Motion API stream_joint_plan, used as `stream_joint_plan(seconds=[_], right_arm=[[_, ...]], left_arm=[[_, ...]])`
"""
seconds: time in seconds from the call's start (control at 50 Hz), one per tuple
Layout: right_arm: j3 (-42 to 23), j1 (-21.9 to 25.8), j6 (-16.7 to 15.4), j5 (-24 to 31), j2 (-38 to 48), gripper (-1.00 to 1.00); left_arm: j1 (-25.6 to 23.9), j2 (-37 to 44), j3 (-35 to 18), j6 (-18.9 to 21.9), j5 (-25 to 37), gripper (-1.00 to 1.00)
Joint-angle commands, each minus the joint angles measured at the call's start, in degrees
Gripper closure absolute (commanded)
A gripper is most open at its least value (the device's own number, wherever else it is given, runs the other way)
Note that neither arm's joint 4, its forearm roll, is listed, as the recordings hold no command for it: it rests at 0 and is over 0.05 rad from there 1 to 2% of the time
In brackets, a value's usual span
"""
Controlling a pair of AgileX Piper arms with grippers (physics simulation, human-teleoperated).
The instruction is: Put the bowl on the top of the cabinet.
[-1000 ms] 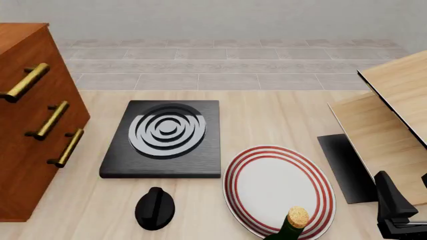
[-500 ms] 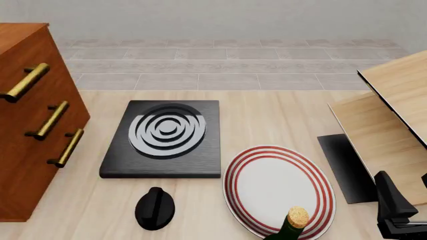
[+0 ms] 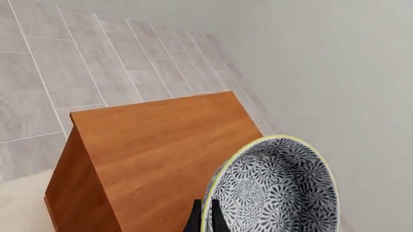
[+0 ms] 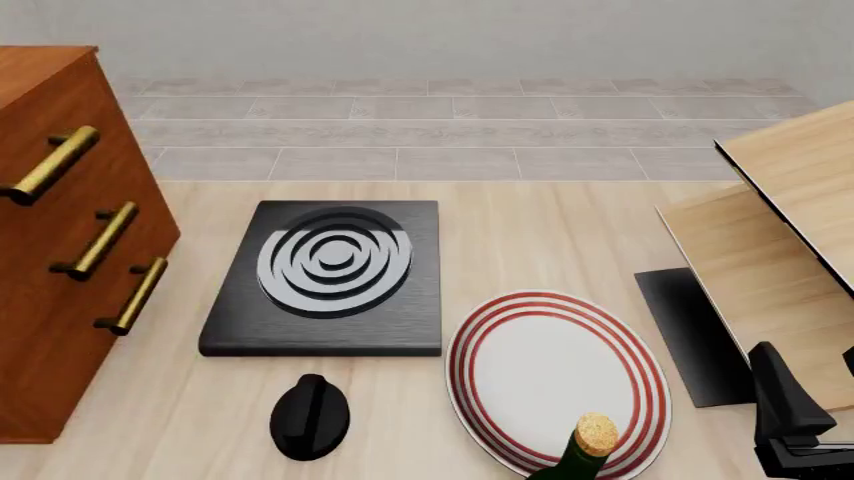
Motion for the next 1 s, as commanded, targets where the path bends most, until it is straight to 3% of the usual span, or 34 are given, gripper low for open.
stream_joint_plan(seconds=[0.02, 1.0], right_arm=[[0.0, 0.0, -0.01, 0.0, 0.0, -1.0], [0.0, 0.0, 0.0, 0.0, 0.01, -1.0]], left_arm=[[0.81, 1.42, -0.71, 0.2, -1.02, 1.0], [2.61, 7.1, -2.4, 2.22, -2.48, 1.0]])
